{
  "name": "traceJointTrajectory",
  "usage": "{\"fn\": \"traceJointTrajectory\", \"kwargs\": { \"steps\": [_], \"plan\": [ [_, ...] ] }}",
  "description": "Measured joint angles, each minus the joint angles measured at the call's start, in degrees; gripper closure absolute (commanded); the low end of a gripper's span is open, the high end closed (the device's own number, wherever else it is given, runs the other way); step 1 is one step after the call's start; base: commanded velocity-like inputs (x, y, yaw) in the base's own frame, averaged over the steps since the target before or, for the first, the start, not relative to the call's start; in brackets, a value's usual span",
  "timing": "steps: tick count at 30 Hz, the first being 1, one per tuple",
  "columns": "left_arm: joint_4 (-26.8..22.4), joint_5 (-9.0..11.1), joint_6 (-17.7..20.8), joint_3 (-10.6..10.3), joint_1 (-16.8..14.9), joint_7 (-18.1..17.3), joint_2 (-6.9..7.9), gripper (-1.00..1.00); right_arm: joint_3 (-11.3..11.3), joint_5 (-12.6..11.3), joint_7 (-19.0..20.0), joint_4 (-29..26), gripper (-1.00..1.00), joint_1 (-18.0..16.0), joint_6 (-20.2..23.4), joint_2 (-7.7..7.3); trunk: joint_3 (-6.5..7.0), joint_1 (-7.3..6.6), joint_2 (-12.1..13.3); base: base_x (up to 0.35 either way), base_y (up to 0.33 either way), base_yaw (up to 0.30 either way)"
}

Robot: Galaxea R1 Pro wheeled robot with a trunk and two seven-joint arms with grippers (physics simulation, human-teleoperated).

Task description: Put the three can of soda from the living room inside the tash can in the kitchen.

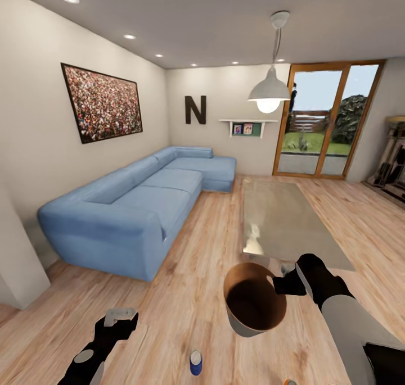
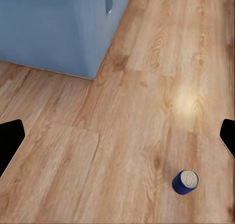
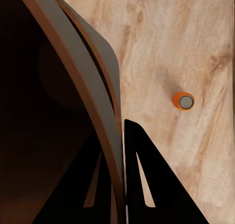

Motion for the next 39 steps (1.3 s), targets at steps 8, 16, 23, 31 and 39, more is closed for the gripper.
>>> {"fn": "traceJointTrajectory", "kwargs": {
  "steps": [8,16,23,31,39],
  "plan": [
    [-0.4,0.0,-0.1,0.1,0.0,-0.1,0.06,-1.00,0.0,0.4,0.0,0.0,1.00,0.0,-0.1,0.08,0.21,0.00,0.0,0.109,0.020,-0.223],
    [-0.2,-0.1,0.0,-0.1,0.0,0.0,0.04,-1.00,0.0,0.1,0.0,0.0,1.00,0.0,0.0,0.09,0.38,0.00,0.0,0.045,0.237,-0.181],
    [0.1,-0.6,0.6,-0.3,0.0,0.3,0.00,-1.00,0.0,-0.1,0.0,0.0,1.00,0.0,0.0,0.08,0.50,0.00,0.0,0.134,0.110,-0.178],
    [0.1,-0.8,0.7,-0.7,0.0,0.4,0.00,-1.00,0.0,-0.1,0.0,0.0,1.00,0.0,0.0,0.09,0.52,0.00,0.0,0.242,-0.091,-0.173],
    [0.3,-0.8,0.8,-1.9,0.0,0.3,0.00,-1.00,0.0,0.1,0.0,0.0,1.00,0.0,0.0,0.02,0.52,0.00,0.0,0.213,-0.215,-0.158]
  ]
}}
